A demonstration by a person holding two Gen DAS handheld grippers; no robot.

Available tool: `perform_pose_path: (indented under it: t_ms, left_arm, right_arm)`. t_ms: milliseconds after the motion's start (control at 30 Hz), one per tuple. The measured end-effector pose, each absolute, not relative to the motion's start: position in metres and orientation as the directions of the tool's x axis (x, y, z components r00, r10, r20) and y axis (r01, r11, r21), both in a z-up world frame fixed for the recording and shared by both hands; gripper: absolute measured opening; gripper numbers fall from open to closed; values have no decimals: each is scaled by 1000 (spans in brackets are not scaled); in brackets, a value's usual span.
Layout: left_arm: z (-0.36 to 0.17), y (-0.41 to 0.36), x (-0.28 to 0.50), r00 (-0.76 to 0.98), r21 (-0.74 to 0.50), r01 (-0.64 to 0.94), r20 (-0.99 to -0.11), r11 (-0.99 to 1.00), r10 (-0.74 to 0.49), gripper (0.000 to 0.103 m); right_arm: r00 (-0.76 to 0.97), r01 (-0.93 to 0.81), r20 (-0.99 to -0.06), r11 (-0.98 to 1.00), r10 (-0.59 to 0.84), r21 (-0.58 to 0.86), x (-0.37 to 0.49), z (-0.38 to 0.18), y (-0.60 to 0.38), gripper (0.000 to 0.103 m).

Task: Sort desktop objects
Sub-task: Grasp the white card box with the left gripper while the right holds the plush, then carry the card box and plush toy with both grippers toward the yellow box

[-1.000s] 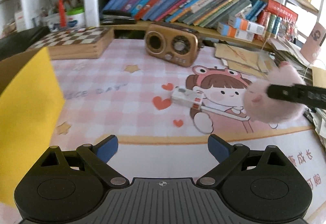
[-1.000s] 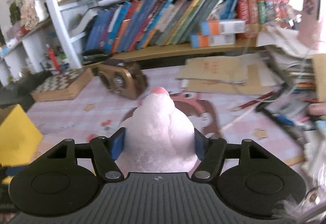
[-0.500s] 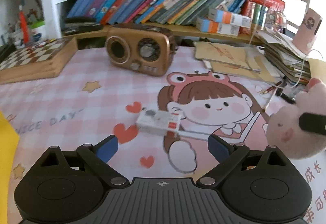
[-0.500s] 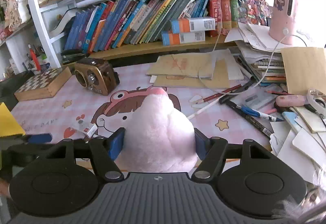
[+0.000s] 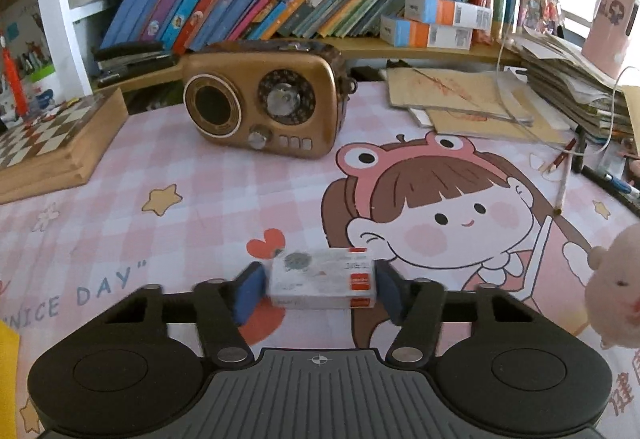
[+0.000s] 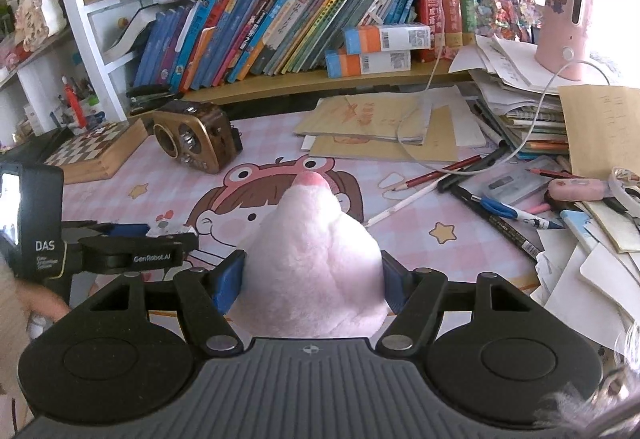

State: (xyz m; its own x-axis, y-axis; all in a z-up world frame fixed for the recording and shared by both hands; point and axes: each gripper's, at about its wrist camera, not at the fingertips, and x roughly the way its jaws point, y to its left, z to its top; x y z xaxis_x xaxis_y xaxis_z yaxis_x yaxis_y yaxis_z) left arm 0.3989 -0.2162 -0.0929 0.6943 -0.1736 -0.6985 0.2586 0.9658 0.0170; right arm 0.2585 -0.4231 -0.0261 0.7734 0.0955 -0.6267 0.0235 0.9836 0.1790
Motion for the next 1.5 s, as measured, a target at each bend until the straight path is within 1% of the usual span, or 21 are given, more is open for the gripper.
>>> perform_pose_path:
  t_ms: [167, 233, 367, 533, 767, 1033, 1500]
  left_arm:
    - [-88, -213, 397, 685, -6, 241, -707, 971, -174, 52]
    - [-80, -209, 389, 694, -24, 232, -696, 972, -183, 52]
    - [-57, -198, 365, 719, -60, 215, -666, 975, -200, 52]
    - [-34, -182, 331, 739, -103, 165, -645, 981, -192, 52]
    - [-13, -160, 285, 758, -160, 102, -627, 982, -181, 52]
    - [-3, -145, 241, 766, -192, 83, -616, 978, -186, 52]
    - [-2, -111, 172, 763, -222, 70, -616, 973, -195, 52]
  right_arm:
    - [771, 0, -626, 983, 116, 181, 258, -25, -418, 66]
    - [773, -8, -622, 983, 124, 185, 258, -24, -416, 66]
    - [774, -34, -616, 981, 148, 193, 257, -23, -410, 66]
    - [768, -81, -612, 976, 192, 204, 253, -20, -399, 66]
    - [762, -143, -604, 970, 235, 196, 238, -11, -383, 66]
    - [742, -176, -617, 965, 261, 196, 213, -5, -367, 66]
    - [712, -230, -642, 958, 284, 169, 159, -2, -320, 66]
